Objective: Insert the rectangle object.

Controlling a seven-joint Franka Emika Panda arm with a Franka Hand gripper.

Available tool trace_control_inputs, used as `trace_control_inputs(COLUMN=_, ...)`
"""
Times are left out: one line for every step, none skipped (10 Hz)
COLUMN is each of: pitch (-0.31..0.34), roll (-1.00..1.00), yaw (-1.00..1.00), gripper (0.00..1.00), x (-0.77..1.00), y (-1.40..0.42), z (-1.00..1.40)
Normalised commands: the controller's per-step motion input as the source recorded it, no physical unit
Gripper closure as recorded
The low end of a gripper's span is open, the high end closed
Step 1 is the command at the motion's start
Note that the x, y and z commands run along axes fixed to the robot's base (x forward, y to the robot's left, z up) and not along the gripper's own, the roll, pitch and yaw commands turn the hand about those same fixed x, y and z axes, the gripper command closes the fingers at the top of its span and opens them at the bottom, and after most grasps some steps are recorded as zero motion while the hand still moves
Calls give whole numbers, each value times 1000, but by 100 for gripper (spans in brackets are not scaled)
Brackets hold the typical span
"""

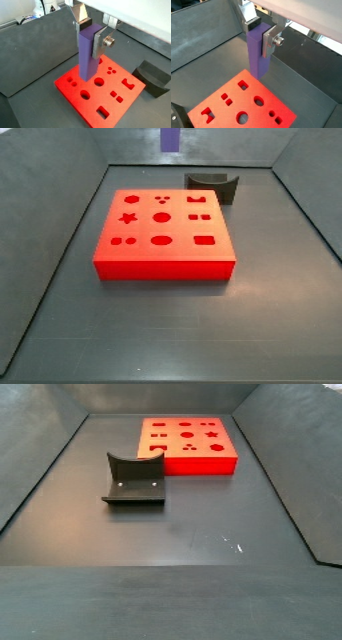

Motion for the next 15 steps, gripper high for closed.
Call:
trace_control_inputs(pitch=0, roll=27, yaw=0, gripper=100, x=0, y=-63, z=0)
trace_control_inputs(pitch=-43, roll=47, yaw=0, gripper=100, x=226, y=-174, z=-431)
trace_control_inputs(pitch=-144, roll=107, yaw=-11, gripper=100, x=466, y=-197, z=-837)
trace_control_inputs(pitch=-171, roll=96, yaw=-60, gripper=100, x=589, y=-209, z=-794)
trace_control_inputs(pitch=-181, roll=117, yaw=-83, gripper=100, x=654, y=-200, z=-734)
trace_control_inputs(pitch=-157, roll=180, yaw=-149, gripper=100, x=694, y=-157, z=-669)
trace_control_inputs(pitch=-97, roll=301, yaw=-351, gripper=100, x=751, y=-89, z=-583)
trace_control_inputs(pitch=0, roll=377, yaw=-680, gripper=100, x=520, y=0, z=-569)
trace_control_inputs(pitch=0, roll=284, yaw=-800, gripper=100, x=286, y=0, z=-566)
trace_control_inputs(pitch=0, roll=241, yaw=-794, gripper=100, x=280, y=49, z=-534)
trace_control_inputs(pitch=0, roll=193, yaw=-814, gripper=100, x=271, y=86, z=-420)
trace_control_inputs(pitch=-1, roll=87, yaw=-811, gripper=100, x=366, y=140, z=-200)
trace_control_inputs(pitch=0, roll=0, yaw=-837, gripper=100, x=349, y=206, z=-163)
trace_control_inputs(pitch=0, roll=-21, yaw=-849, gripper=100, x=320, y=177, z=-157)
trace_control_inputs(pitch=0, roll=-90, yaw=-857, gripper=100, x=297, y=103, z=-14)
